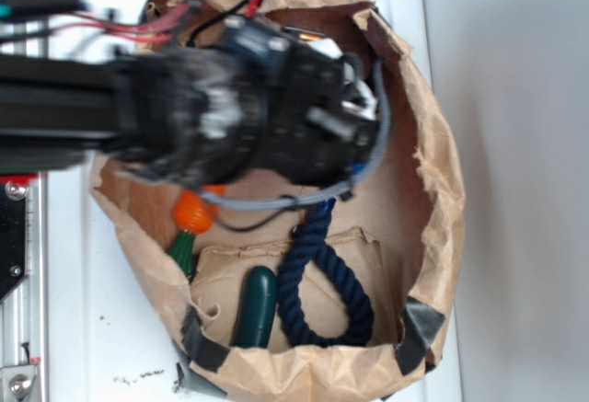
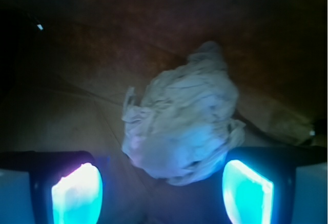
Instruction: Grab the white paper.
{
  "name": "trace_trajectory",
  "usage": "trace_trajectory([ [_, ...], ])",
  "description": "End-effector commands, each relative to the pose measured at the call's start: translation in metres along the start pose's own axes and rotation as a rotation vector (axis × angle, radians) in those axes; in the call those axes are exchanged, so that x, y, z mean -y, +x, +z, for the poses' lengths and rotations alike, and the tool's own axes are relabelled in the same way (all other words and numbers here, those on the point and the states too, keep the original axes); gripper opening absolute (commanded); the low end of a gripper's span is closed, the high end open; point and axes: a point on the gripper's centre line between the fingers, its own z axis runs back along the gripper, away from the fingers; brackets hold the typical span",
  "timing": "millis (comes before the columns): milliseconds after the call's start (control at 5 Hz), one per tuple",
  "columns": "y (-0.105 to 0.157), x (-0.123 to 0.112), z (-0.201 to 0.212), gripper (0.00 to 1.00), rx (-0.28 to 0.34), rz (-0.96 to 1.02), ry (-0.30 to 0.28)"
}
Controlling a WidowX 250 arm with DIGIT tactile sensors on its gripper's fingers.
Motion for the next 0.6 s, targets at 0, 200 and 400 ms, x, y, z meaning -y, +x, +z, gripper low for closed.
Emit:
trace_trajectory([
  [0, 0.0213, 0.0043, 0.0065, 1.00, 0.017, 0.106, 0.020],
  [200, 0.0208, 0.0004, 0.0046, 1.00, 0.004, 0.085, 0.001],
  [400, 0.0215, -0.0017, 0.0058, 0.00, -0.013, 0.122, -0.017],
])
